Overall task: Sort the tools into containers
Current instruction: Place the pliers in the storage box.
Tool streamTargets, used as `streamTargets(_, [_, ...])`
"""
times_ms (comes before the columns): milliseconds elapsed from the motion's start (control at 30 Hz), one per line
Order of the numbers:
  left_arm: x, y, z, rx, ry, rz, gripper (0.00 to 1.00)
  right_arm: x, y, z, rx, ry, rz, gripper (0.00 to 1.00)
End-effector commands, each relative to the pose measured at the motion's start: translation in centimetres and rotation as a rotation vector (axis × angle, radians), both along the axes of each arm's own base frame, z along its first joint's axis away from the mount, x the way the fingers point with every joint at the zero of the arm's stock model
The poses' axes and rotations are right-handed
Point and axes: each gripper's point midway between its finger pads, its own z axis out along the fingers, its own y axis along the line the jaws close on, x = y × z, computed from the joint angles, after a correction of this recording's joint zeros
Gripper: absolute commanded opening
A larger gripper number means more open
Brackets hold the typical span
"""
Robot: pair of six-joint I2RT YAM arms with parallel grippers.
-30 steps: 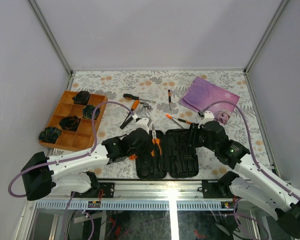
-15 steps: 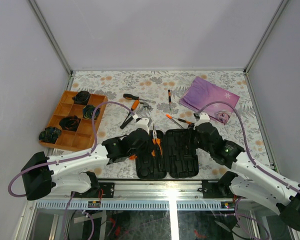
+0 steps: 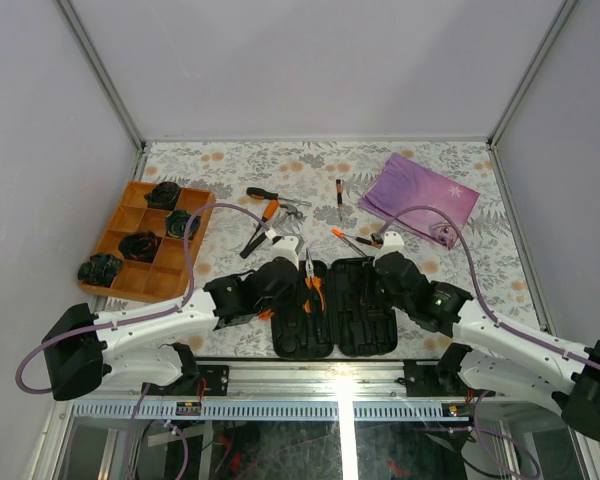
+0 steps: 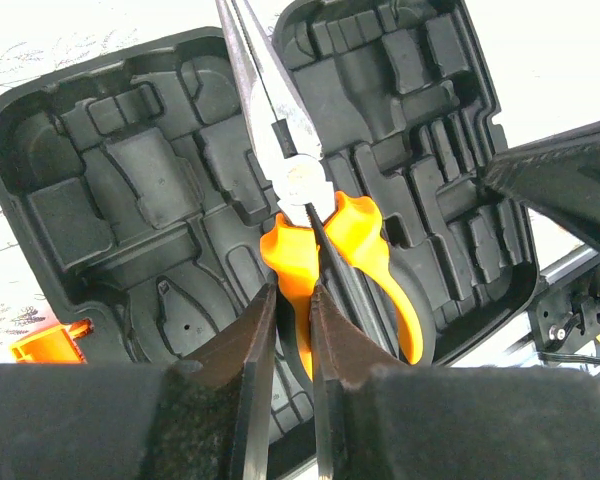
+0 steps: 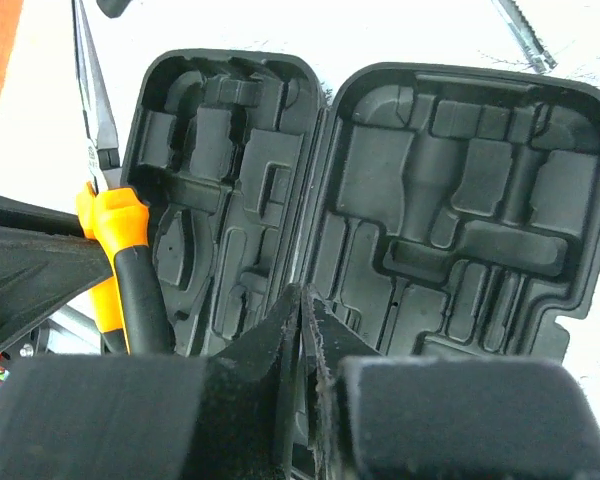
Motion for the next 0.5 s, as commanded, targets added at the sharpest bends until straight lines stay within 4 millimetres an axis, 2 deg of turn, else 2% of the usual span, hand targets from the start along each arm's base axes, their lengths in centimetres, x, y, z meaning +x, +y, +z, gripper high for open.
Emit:
streamTargets(0, [1.0, -1.4, 3.1, -0.105, -0.072, 0.019, 0.0, 1.0, 1.9, 2.3, 0.062, -0.062, -0.024, 0.07])
streamTargets(133, [1.0, -1.4, 3.4, -0.118, -0.072, 0.022, 0.0, 0.7, 3.4, 1.9, 0.069, -0.053, -0.008, 0.07])
streamTargets(467, [1.0, -1.7, 3.2, -0.129, -0.063, 0.031, 0.0, -1.3, 9.6, 2.3, 0.116, -0.037, 0.124, 0.07])
